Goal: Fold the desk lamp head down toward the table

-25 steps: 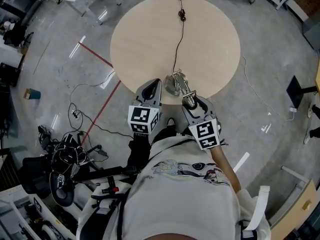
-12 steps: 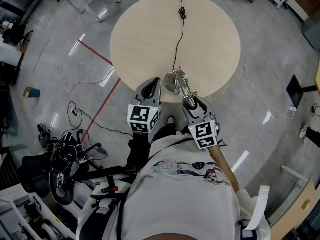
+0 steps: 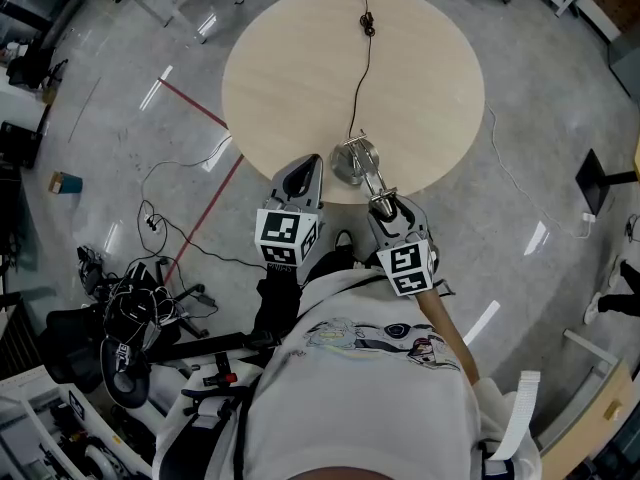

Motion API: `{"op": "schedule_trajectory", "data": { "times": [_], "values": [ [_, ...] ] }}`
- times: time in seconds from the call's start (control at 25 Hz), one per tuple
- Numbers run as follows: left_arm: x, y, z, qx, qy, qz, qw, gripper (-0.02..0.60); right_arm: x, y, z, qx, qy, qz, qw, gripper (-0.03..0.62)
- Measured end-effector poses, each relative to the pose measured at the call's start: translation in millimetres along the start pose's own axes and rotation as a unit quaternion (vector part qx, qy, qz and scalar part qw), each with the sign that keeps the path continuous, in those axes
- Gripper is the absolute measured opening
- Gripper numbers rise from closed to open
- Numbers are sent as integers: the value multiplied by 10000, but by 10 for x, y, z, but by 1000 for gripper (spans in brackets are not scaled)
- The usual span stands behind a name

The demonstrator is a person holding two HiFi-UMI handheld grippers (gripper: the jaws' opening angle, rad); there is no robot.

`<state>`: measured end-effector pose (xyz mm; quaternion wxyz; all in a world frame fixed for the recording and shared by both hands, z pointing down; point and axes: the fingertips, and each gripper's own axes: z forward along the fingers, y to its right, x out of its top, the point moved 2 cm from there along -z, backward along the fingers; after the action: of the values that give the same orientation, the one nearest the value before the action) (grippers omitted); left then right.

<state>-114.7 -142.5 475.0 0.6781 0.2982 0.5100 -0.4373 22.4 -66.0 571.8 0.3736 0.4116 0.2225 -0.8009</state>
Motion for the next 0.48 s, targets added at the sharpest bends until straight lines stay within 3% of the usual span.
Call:
{"op": "schedule_trajectory", "data": {
  "times": [0.48],
  "values": [
    [32,-12,5,-15,-8,39,10000,0,-113,-7,62,66,-106,108,9999,236]
  ]
}}
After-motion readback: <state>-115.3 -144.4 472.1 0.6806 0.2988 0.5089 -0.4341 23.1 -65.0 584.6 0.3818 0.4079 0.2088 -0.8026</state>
